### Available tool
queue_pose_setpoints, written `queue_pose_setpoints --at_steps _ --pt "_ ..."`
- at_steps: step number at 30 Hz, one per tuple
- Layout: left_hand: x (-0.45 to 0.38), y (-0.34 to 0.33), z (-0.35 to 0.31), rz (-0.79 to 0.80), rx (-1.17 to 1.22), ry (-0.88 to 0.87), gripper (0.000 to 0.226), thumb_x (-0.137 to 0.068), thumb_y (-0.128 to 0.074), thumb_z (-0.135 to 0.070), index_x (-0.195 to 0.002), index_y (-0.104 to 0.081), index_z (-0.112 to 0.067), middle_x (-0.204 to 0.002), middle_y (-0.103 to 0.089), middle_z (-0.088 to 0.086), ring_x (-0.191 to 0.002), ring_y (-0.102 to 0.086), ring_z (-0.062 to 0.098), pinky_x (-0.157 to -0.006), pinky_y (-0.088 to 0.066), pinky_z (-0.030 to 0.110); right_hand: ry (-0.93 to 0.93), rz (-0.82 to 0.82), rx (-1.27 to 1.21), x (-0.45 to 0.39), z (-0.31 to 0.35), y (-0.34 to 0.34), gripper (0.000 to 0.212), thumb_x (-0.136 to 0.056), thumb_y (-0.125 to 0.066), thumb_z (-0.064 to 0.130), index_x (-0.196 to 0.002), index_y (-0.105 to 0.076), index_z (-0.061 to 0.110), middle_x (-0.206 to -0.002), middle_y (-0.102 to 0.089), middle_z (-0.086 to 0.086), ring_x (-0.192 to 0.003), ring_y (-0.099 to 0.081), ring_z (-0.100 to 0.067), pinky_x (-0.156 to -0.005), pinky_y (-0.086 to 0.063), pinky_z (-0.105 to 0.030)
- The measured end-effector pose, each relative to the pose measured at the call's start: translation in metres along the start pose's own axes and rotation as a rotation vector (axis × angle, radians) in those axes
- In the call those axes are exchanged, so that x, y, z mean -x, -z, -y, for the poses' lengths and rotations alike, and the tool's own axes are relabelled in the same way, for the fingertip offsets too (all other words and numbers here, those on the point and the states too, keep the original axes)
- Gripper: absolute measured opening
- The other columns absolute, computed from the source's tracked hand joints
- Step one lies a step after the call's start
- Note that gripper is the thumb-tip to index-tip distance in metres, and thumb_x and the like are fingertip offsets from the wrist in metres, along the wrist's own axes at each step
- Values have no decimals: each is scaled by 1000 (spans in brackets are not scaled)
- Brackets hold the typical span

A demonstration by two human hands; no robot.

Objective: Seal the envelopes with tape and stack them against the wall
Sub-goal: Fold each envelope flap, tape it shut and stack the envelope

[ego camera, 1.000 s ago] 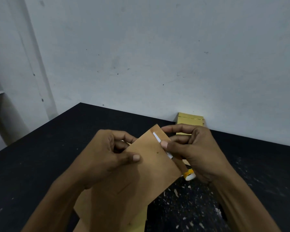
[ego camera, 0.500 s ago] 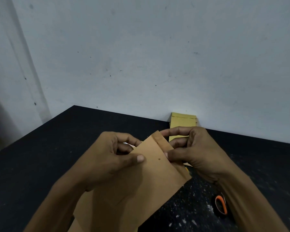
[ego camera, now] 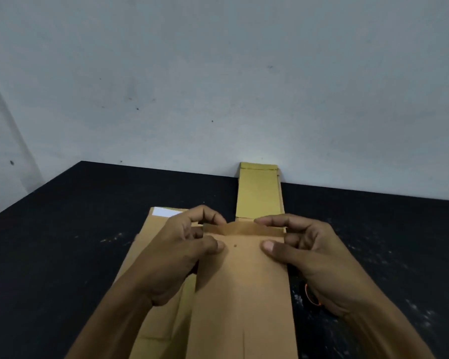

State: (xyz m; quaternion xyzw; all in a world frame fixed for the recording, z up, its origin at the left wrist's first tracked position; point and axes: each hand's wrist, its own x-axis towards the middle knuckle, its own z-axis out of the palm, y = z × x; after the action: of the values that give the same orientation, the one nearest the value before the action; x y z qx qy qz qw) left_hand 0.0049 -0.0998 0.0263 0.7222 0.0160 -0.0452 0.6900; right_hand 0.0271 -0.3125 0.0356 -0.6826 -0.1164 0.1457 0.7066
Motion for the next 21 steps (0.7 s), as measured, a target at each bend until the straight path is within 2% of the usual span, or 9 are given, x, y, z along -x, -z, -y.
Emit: queue_pose_setpoints --at_steps 2,5,8,10,12,14,16,18,21 --pt "-1 -9 13 17 -21 17 25 -92 -57 3 -90 -70 -18 -77 -65 8 -66 -55 13 -54 -41 22 -10 -64 29 5 -14 3 19 -84 -67 -5 -91 -79 9 -82 -76 -15 -71 -70 -17 -61 -56 -22" --pt "-3 -20 30 7 -28 31 29 -94 -55 4 -80 -73 -14 -67 -64 -2 -58 -53 2 -51 -40 15 -71 -168 72 11 -31 12 25 -86 -65 -9 -81 -80 10 -84 -77 -12 -74 -71 -15 -64 -56 -23" --pt "-7 -24 44 -29 -148 35 30 -92 -58 4 -79 -78 -14 -76 -73 -7 -72 -64 2 -64 -47 16 -129 -231 156 14 -47 22 28 -85 -68 -9 -78 -82 15 -83 -77 -9 -78 -72 -17 -73 -57 -30" --pt "-10 -26 51 -40 -280 10 31 -91 -61 3 -82 -80 -20 -83 -75 -11 -77 -66 -1 -66 -47 14 -129 -247 276 13 -54 23 30 -85 -70 -6 -78 -82 21 -85 -78 0 -83 -73 -13 -78 -56 -28" --pt "-14 -27 55 -49 -432 -52 31 -90 -63 1 -87 -79 -26 -84 -74 -16 -78 -65 -6 -64 -46 10 -85 -249 433 10 -58 24 29 -85 -73 0 -82 -81 28 -88 -77 14 -89 -70 0 -80 -54 -17" --pt "-18 -29 58 -55 -584 -145 29 -90 -64 -3 -93 -77 -29 -87 -70 -20 -87 -62 -12 -69 -45 5 7 -241 666 6 -63 25 24 -85 -75 10 -92 -78 33 -91 -73 22 -92 -64 8 -81 -50 -10" --pt "-21 -32 63 -49 -686 -220 27 -90 -64 -6 -102 -76 -27 -92 -66 -22 -93 -58 -14 -74 -42 2 78 -225 922 2 -71 27 21 -86 -73 25 -103 -75 37 -98 -68 23 -95 -61 5 -86 -50 -16" --pt "-24 -32 70 -37 -763 -267 26 -91 -62 -9 -107 -73 -27 -100 -65 -19 -95 -57 -9 -78 -40 2 152 -202 1149 -1 -80 27 22 -87 -67 33 -107 -73 39 -102 -66 22 -97 -54 0 -90 -45 -25" --pt "-27 -32 85 -5 -878 -338 23 -92 -61 -15 -110 -70 -27 -99 -56 -18 -94 -51 0 -79 -39 10 261 -190 1277 -3 -93 27 21 -85 -60 32 -99 -75 34 -94 -67 20 -89 -51 -4 -79 -38 -29"
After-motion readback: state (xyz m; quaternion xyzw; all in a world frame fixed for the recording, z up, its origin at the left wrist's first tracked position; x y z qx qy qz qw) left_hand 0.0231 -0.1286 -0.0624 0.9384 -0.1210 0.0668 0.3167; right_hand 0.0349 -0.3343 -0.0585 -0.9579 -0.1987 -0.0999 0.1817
